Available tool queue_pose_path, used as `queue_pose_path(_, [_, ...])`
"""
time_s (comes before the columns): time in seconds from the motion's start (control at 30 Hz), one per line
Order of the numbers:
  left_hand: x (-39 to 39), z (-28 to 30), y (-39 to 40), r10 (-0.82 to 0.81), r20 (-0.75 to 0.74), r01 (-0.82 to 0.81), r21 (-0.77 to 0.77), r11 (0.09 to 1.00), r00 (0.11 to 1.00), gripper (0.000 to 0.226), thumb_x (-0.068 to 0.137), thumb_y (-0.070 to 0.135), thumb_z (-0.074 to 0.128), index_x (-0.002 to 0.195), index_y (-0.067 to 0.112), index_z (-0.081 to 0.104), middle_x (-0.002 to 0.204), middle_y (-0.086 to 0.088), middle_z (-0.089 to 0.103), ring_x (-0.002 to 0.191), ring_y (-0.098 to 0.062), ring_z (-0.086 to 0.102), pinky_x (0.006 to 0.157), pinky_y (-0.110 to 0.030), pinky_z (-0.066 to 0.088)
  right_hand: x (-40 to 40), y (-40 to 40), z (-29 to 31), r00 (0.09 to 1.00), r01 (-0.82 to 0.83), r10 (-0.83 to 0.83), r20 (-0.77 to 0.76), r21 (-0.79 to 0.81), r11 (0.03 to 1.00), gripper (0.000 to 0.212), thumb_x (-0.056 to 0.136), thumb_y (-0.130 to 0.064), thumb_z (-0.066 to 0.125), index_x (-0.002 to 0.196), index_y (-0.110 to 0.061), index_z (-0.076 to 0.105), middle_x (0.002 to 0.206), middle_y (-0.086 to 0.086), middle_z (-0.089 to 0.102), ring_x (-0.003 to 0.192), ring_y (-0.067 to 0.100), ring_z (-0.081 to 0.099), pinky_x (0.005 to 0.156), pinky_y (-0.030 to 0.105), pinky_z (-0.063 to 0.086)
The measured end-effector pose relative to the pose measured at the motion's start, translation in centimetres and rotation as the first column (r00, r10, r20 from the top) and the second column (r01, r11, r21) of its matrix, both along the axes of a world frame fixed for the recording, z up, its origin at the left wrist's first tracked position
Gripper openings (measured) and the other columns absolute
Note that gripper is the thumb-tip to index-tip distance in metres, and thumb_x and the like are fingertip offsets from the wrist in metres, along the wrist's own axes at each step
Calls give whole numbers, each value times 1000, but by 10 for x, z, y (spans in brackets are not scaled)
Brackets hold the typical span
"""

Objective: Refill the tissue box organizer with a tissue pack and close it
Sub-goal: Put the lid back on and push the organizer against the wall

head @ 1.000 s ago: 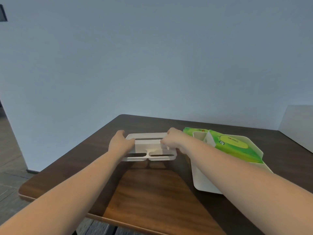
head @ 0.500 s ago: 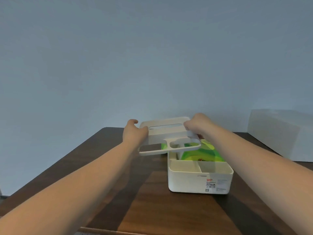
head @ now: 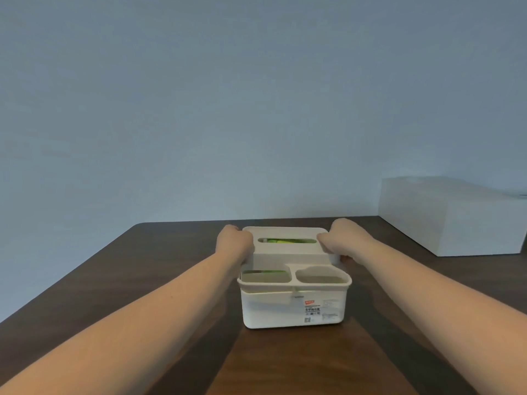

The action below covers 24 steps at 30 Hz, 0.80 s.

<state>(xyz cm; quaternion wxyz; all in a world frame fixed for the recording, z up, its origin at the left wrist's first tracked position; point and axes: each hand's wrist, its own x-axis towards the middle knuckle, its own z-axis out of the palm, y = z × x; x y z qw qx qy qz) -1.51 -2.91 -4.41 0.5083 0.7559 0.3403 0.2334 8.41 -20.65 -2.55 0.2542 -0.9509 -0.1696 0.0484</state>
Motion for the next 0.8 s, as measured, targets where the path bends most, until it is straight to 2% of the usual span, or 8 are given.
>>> queue_pose_path(0.23, [10, -14, 1, 15, -45, -12, 51, 999, 999, 53, 81, -4, 38, 129, 6, 56, 123, -23, 61, 57, -19, 42, 45, -22, 32, 12, 2, -14, 1000, 19, -20, -11, -39, 999, 21, 91, -18, 47, 78, -6, 58, 69, 10, 58, 55, 26, 55, 52, 26, 43])
queue_pose_path(0.37, [16, -23, 8, 62, -96, -55, 72, 996, 993, 54, 82, -3, 39, 131, 11, 56, 122, -17, 59, 99, -35, 61, 68, -34, 52, 15, 9, -17, 999, 22, -23, -24, -54, 998, 14, 92, -18, 48, 92, -8, 59, 85, 9, 62, 72, 24, 58, 60, 29, 44])
queue_pose_path(0.43, [20, -20, 11, 37, -165, -21, 101, 995, 986, 50, 84, -4, 39, 128, 10, 59, 100, -12, 62, 81, -30, 60, 57, -27, 46, 15, 10, -18, 999, 18, -20, -25, -78, 997, 13, 92, -17, 48, 90, -9, 58, 79, 7, 60, 74, 23, 58, 66, 31, 46])
queue_pose_path(0.5, [21, -18, 13, 27, -262, 22, 183, 983, 965, 42, 88, -6, 39, 123, 6, 60, 71, -3, 48, 56, -18, 42, 45, -23, 32, 16, 10, -18, 999, 14, -17, -31, -98, 995, 15, 92, -15, 47, 85, -9, 59, 73, 7, 57, 73, 24, 58, 68, 32, 46])
queue_pose_path(0.53, [22, -17, 13, 24, -296, 43, 219, 975, 955, 37, 90, -5, 40, 118, 6, 61, 66, 0, 42, 54, -17, 37, 45, -23, 31, 16, 10, -19, 999, 13, -17, -34, -102, 995, 17, 91, -13, 47, 80, -9, 58, 73, 7, 57, 72, 24, 58, 66, 32, 45])
queue_pose_path(0.6, [23, -16, 15, 1, -349, 98, 268, 958, 937, 23, 90, -5, 41, 89, 9, 59, 65, 2, 38, 57, -18, 37, 51, -23, 35, 16, 10, -20, 999, 12, -15, -36, -103, 995, 20, 90, -11, 46, 73, -10, 55, 73, 7, 56, 72, 25, 57, 64, 31, 43])
queue_pose_path(0.67, [24, -15, 15, 25, -449, 136, 323, 937, 893, 31, 88, -6, 41, 63, 11, 42, 64, 2, 35, 51, -16, 29, 46, -22, 29, 18, 10, -21, 999, 18, -21, -32, -98, 995, 19, 90, -11, 45, 73, -10, 54, 74, 7, 56, 69, 24, 55, 59, 29, 42])
queue_pose_path(0.8, [29, -10, 15, 115, -553, 172, 440, 881, 825, 36, 89, -1, 44, 57, 13, 36, 65, 3, 31, 49, -12, 26, 44, -20, 26, 22, 11, -21, 999, 36, -40, -32, -117, 993, 20, 90, -12, 47, 72, -9, 55, 73, 7, 55, 64, 20, 51, 51, 26, 37])
